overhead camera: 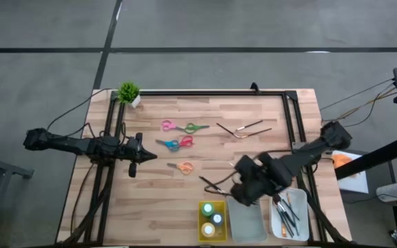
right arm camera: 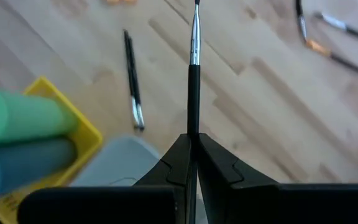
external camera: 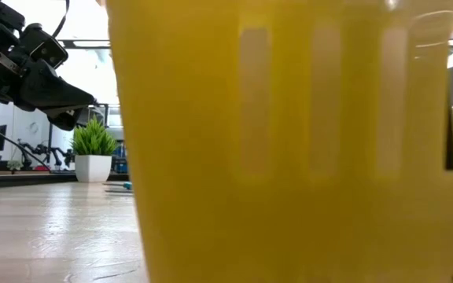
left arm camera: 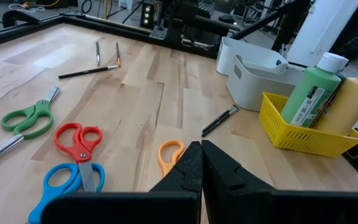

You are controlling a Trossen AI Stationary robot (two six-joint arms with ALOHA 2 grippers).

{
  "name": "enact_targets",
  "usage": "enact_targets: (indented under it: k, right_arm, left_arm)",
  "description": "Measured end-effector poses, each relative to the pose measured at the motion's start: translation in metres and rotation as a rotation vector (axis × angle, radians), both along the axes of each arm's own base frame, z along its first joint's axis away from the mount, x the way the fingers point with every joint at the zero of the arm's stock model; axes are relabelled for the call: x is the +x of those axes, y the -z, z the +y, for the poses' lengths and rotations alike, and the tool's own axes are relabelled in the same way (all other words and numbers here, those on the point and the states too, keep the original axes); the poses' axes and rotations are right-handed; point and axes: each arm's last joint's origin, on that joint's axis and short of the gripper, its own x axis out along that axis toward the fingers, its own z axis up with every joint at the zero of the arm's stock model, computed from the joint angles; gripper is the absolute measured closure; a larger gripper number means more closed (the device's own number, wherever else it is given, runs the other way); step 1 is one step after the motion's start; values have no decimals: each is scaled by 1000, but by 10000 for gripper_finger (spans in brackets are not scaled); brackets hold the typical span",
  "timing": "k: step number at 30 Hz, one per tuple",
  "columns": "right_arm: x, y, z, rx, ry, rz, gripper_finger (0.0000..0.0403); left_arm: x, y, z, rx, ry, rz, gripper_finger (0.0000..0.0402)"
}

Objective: Pick & Place Paint Supplies
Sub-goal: Put the silver brush into the white bin

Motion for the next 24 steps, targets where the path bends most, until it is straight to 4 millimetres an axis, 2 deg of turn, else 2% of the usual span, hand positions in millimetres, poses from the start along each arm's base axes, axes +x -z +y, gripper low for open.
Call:
enact_targets:
  k: [6, 13, 19, 24]
  right_arm:
    - [-37, 0, 19, 89, 95, -1, 388]
    - [-68, 12, 39, 151, 235, 40, 388]
    - [-91, 32, 52, 199, 360, 204, 388]
    - [-109, 50, 58, 160, 351, 296, 388]
  left_arm:
    - [0, 0, 0, 0, 0, 0, 401]
    - [0, 0, 0, 0, 0, 0, 401]
    - [0, 0, 0, 0, -1, 0, 401]
    - [0, 0, 0, 0, 0, 0, 401]
